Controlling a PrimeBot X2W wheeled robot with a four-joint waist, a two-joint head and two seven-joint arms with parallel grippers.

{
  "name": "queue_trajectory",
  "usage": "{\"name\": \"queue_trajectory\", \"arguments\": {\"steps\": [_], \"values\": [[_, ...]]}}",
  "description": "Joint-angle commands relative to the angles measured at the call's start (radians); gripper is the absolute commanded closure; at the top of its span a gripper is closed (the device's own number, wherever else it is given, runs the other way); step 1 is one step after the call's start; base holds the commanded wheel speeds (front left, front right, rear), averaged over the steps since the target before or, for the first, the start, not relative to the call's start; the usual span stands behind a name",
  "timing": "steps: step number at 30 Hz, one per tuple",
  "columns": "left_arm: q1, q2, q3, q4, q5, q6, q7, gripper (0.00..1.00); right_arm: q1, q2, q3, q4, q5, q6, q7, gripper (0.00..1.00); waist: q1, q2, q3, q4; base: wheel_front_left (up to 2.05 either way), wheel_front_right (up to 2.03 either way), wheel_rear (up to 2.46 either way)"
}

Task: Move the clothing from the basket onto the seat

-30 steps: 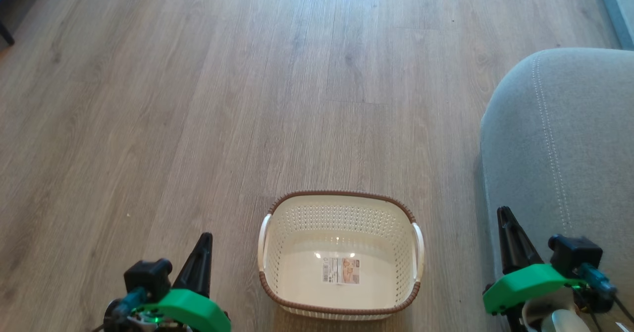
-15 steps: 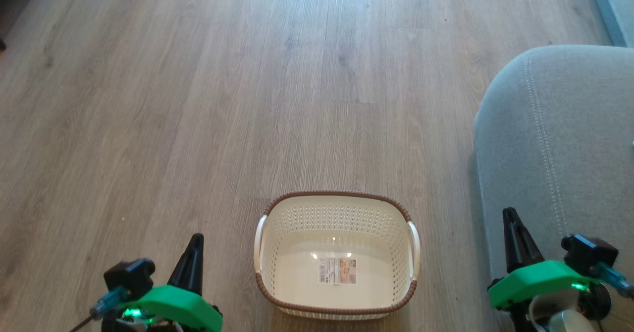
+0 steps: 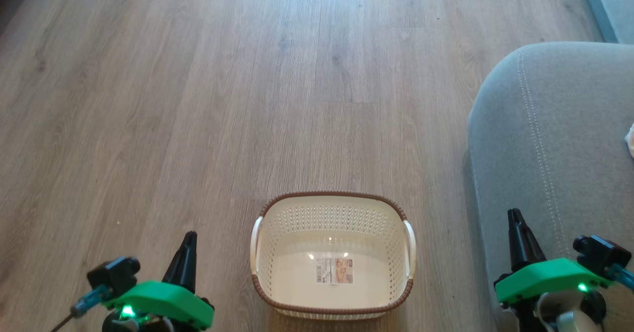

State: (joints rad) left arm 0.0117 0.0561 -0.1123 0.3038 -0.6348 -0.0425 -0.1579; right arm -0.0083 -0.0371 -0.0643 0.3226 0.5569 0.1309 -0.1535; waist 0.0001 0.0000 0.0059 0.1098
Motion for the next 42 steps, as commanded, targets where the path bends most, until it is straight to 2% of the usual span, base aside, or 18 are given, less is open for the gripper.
{"name": "queue_trajectory", "arguments": {"steps": [1, 42], "values": [[-0.056, 0.001, 0.025, -0.038, -0.027, -0.011, 0.007, 1.00, -0.048, -0.008, -0.002, -0.041, 0.030, 0.000, 0.009, 1.00, 0.0000, 0.0000, 0.000, -0.002, 0.00, 0.00, 0.00], [-0.086, 0.002, 0.114, -0.048, -0.474, -0.047, 0.126, 1.00, -0.072, -0.010, -0.024, -0.058, 0.508, 0.000, 0.130, 1.00, -0.0001, 0.0000, -0.001, -0.052, 0.00, 0.00, 0.00]]}}
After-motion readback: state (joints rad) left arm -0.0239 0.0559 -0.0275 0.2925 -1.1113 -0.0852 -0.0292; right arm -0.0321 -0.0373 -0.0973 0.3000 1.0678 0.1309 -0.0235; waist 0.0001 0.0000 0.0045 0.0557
